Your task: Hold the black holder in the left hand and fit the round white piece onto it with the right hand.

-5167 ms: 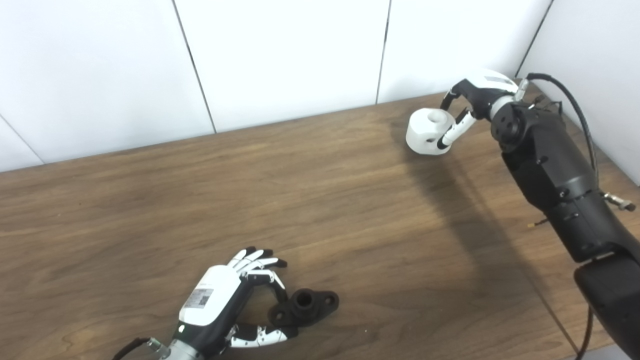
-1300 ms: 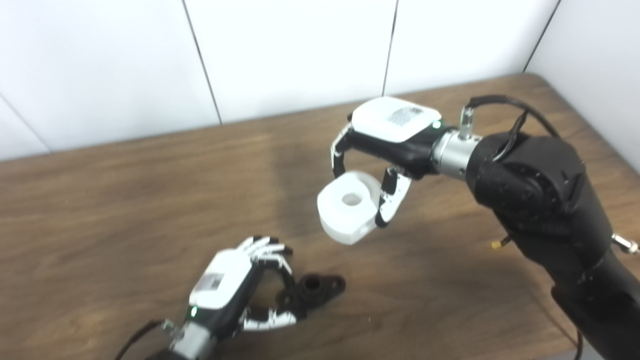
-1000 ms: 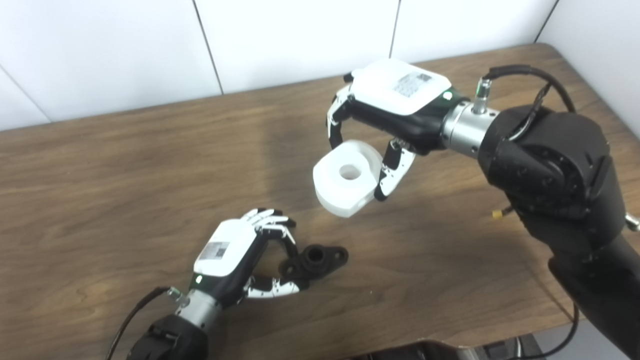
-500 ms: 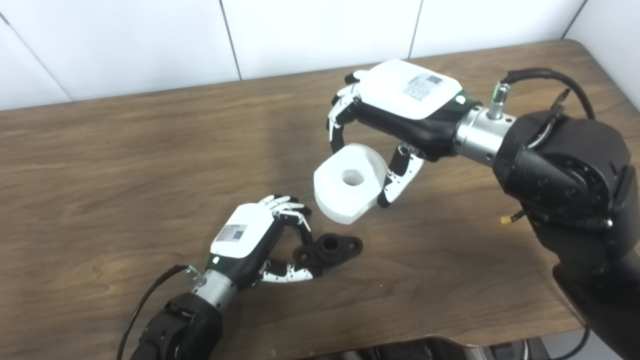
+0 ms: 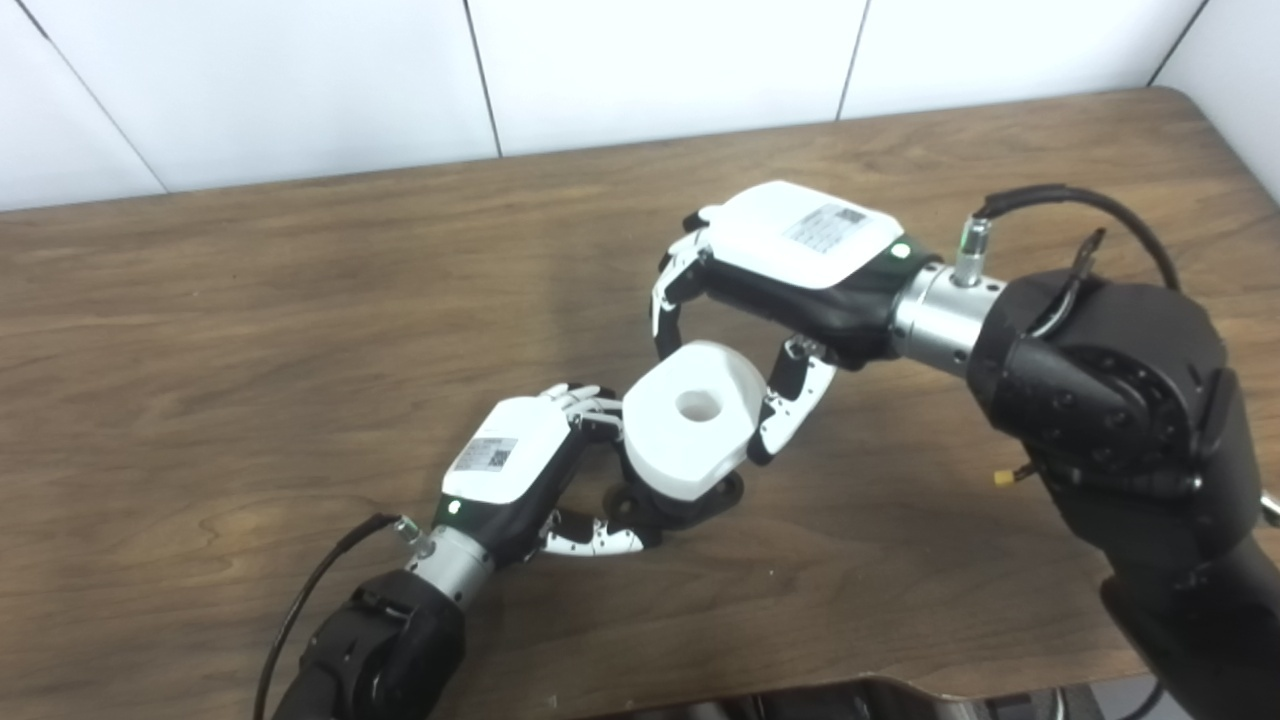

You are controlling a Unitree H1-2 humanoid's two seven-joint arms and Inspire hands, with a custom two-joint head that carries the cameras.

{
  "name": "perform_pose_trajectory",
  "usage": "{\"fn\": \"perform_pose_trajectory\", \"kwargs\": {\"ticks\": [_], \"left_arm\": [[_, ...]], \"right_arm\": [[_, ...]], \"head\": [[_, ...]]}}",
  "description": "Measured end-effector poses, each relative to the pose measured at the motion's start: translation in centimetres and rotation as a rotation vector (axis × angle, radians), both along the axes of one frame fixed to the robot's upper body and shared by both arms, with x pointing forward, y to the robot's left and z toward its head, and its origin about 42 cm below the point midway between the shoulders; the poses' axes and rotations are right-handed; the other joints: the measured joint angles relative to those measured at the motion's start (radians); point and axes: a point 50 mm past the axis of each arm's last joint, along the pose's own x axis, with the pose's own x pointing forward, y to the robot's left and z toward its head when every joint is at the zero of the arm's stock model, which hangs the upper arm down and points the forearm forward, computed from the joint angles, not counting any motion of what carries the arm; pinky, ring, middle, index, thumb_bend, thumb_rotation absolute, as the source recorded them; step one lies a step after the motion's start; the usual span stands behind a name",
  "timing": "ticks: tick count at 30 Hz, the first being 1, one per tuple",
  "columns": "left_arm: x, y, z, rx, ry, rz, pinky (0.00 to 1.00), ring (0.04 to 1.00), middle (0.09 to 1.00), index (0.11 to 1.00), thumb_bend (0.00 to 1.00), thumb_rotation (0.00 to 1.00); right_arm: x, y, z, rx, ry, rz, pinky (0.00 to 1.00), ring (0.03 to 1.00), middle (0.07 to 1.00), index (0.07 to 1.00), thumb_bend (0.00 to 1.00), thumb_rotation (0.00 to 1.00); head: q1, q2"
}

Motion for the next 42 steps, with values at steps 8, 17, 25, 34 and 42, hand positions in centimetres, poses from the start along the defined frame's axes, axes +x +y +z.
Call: {"fn": "perform_pose_trajectory", "kwargs": {"ticks": [8,17,25,34,42], "left_arm": [[0.0,-0.1,0.0,0.001,0.002,0.002,0.90,0.872,0.793,0.486,0.52,0.06],[0.0,-0.1,0.0,0.000,0.003,0.002,0.90,0.872,0.793,0.486,0.52,0.06],[0.0,-0.1,0.1,0.001,0.005,0.002,0.90,0.874,0.794,0.486,0.52,0.06],[0.0,-0.1,0.1,0.002,0.008,0.002,0.90,0.874,0.793,0.486,0.52,0.06],[0.0,-0.1,0.1,0.002,0.009,0.003,0.90,0.873,0.792,0.486,0.52,0.06]], "right_arm": [[-0.1,0.3,-1.0,-0.034,0.021,0.030,0.94,0.856,0.753,0.482,0.52,0.14],[0.0,0.3,-2.4,-0.061,0.055,0.037,0.93,0.853,0.744,0.482,0.52,0.14],[-0.1,0.6,-2.5,-0.058,0.041,0.049,0.93,0.856,0.744,0.482,0.52,0.14],[-0.3,1.0,-2.8,-0.013,0.046,0.040,0.95,0.864,0.757,0.483,0.52,0.14],[-0.2,1.0,-2.7,0.002,0.028,0.032,0.95,0.870,0.764,0.483,0.52,0.14]], "head": [[-0.002,0.005],[-0.006,0.005],[-0.014,0.008],[-0.012,0.008],[-0.014,0.009]]}}
